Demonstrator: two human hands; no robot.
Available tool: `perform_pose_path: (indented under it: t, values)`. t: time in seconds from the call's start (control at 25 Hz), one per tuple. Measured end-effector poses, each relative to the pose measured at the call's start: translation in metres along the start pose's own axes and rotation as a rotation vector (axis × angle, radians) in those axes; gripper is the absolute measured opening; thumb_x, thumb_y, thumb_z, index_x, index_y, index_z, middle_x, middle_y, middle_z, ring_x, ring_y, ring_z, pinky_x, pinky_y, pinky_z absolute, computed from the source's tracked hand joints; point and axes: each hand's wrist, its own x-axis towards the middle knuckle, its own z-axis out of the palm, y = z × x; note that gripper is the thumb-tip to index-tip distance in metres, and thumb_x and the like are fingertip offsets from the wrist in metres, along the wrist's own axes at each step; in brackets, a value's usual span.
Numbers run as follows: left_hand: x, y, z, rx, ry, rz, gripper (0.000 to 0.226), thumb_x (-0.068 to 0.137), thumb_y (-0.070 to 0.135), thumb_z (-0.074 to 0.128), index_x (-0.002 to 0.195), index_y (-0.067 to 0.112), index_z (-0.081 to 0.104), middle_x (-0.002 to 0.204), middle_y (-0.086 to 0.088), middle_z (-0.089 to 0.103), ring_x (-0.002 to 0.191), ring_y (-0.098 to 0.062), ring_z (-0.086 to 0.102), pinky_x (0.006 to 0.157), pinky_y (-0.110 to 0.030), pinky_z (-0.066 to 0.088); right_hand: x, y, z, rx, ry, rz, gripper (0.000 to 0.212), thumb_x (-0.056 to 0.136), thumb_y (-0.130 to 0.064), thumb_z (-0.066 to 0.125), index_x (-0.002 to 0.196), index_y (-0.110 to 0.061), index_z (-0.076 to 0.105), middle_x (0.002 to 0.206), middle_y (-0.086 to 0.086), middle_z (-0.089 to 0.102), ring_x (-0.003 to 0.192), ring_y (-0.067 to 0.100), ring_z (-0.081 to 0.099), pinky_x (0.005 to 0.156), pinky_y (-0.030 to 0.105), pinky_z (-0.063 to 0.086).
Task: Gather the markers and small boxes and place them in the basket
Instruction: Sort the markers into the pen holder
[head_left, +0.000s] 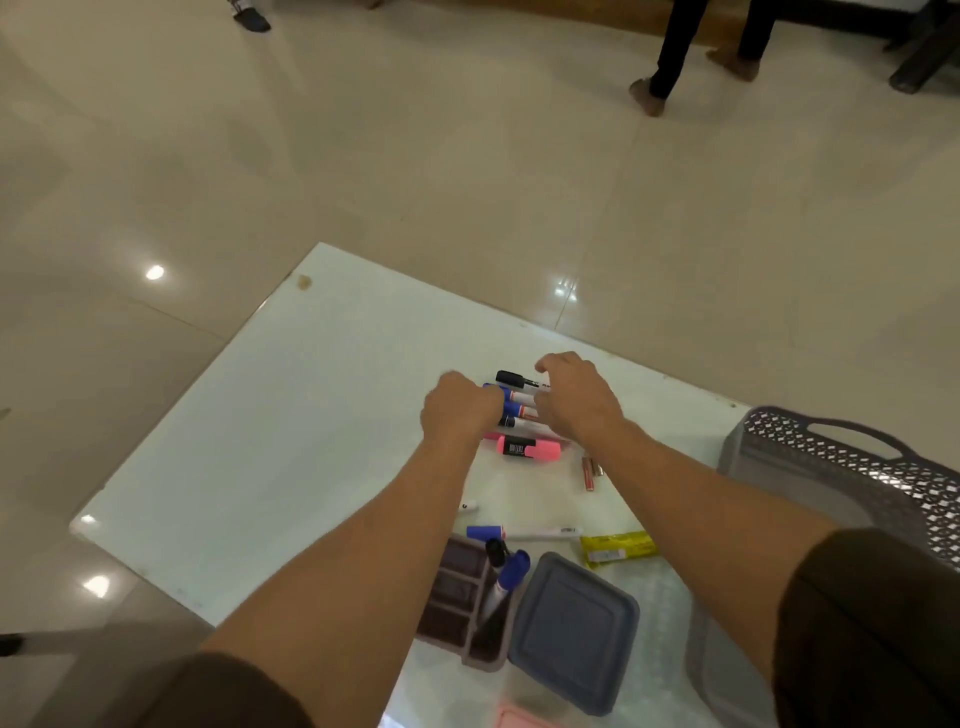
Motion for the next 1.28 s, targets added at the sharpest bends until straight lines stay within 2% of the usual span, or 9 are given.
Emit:
perform_pose_path:
  t: [0.08, 0.2, 0.36, 0.52, 0.68, 0.84, 1.0, 1.16, 1.28]
  values:
    - [0.013, 0.002, 0.020, -0.020, -0.137, -0.112, 0.029, 0.083, 0.013, 0.057, 0.111, 0.004, 0.058, 0.095, -0.012, 0.063, 0.092, -0.032, 0.065, 0.089, -0.041, 0.059, 0.019, 0.000, 0.005, -0.145, -0.063, -0.038, 0.047, 0.096, -0.025, 0.059, 0.140, -0.013, 0.048, 0.143, 0.011, 0.046, 0.126, 0.031, 0.046, 0.098, 0.041, 0.044]
    - [0.031, 0.004, 0.039, 0.208, -0.076, -0.080, 0.038, 0.086, 0.015, 0.063, 0.122, 0.008, 0.052, 0.117, -0.014, 0.056, 0.104, -0.028, 0.061, 0.071, -0.032, 0.047, 0.033, 0.006, 0.014, -0.286, -0.107, -0.076, 0.050, 0.093, -0.039, 0.061, 0.133, -0.012, 0.049, 0.133, 0.012, 0.045, 0.117, 0.031, 0.048, 0.092, 0.041, 0.048]
    - [0.047, 0.006, 0.048, 0.183, -0.050, -0.082, 0.044, 0.083, 0.017, 0.066, 0.124, 0.010, 0.051, 0.121, -0.014, 0.059, 0.093, -0.025, 0.061, 0.055, -0.029, 0.038, 0.039, 0.012, 0.016, -0.253, -0.143, -0.080, 0.048, 0.092, -0.044, 0.061, 0.128, -0.014, 0.051, 0.122, 0.011, 0.047, 0.110, 0.030, 0.050, 0.091, 0.045, 0.051]
    - [0.049, 0.005, 0.057, -0.083, -0.020, -0.125, 0.046, 0.076, 0.010, 0.068, 0.119, 0.011, 0.053, 0.118, -0.015, 0.059, 0.095, -0.029, 0.065, 0.070, -0.035, 0.054, 0.037, 0.011, 0.024, -0.115, -0.195, -0.045, 0.028, 0.094, -0.034, 0.057, 0.107, -0.011, 0.050, 0.110, 0.012, 0.058, 0.089, 0.028, 0.057, 0.076, 0.038, 0.050]
    - [0.048, -0.004, 0.064, -0.149, -0.023, -0.131, 0.032, 0.074, 0.008, 0.068, 0.105, 0.009, 0.065, 0.099, -0.013, 0.070, 0.083, -0.027, 0.067, 0.074, -0.037, 0.058, 0.031, 0.007, 0.032, -0.064, -0.146, -0.013, 0.022, 0.095, -0.026, 0.056, 0.107, -0.008, 0.053, 0.101, 0.012, 0.062, 0.082, 0.028, 0.057, 0.066, 0.035, 0.043]
    - [0.045, -0.006, 0.067, -0.251, -0.089, -0.147, 0.017, 0.072, 0.004, 0.065, 0.082, 0.016, 0.072, 0.083, -0.013, 0.075, 0.081, -0.031, 0.074, 0.082, -0.047, 0.062, 0.018, 0.011, 0.037, 0.187, -0.100, 0.079, 0.013, 0.092, -0.023, 0.058, 0.093, -0.011, 0.053, 0.086, 0.008, 0.062, 0.077, 0.027, 0.058, 0.053, 0.031, 0.037]
    - [0.035, 0.002, 0.063, -0.288, -0.142, -0.091, 0.042, 0.071, 0.004, 0.058, 0.108, 0.014, 0.074, 0.101, -0.013, 0.075, 0.089, -0.029, 0.071, 0.086, -0.043, 0.061, -0.001, 0.014, 0.033, 0.499, -0.062, 0.160, 0.018, 0.093, -0.026, 0.060, 0.094, -0.009, 0.060, 0.082, 0.006, 0.061, 0.074, 0.023, 0.058, 0.060, 0.032, 0.045]
    - [0.001, 0.029, 0.046, -0.350, -0.238, -0.003, 0.037, 0.084, -0.010, 0.047, 0.107, 0.010, 0.069, 0.096, -0.015, 0.072, 0.070, -0.025, 0.066, 0.057, -0.033, 0.058, -0.035, 0.013, 0.017, 1.018, -0.050, 0.263, 0.015, 0.094, -0.020, 0.065, 0.097, -0.006, 0.068, 0.083, 0.015, 0.070, 0.072, 0.023, 0.062, 0.065, 0.036, 0.048]
    - [-0.032, 0.045, 0.025, -0.421, -0.374, 0.069, 0.042, 0.089, -0.008, 0.044, 0.117, 0.011, 0.070, 0.098, -0.014, 0.074, 0.073, -0.023, 0.067, 0.057, -0.030, 0.055, -0.068, 0.004, -0.011, 1.162, 0.002, 0.255, 0.016, 0.096, -0.021, 0.065, 0.103, -0.007, 0.068, 0.089, 0.017, 0.073, 0.075, 0.023, 0.063, 0.064, 0.035, 0.049]
